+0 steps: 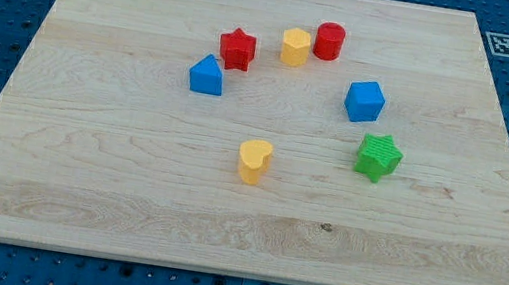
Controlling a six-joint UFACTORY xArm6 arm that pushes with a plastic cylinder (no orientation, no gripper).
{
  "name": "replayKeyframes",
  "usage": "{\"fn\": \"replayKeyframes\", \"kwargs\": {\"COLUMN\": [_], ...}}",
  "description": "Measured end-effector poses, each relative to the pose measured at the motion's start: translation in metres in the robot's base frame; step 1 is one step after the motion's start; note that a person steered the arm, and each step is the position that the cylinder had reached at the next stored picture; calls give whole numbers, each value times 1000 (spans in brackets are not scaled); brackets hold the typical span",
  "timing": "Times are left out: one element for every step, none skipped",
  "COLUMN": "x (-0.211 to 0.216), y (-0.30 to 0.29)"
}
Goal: Drag the arm to the top left of the blue triangle
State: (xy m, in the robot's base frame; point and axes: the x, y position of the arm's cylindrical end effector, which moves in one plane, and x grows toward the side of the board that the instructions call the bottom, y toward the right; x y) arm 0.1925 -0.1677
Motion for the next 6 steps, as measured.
{"fn": "replayKeyframes", "kwargs": {"x": [32,67,67,63,63,65], "y": [78,114,114,111,103,103]}}
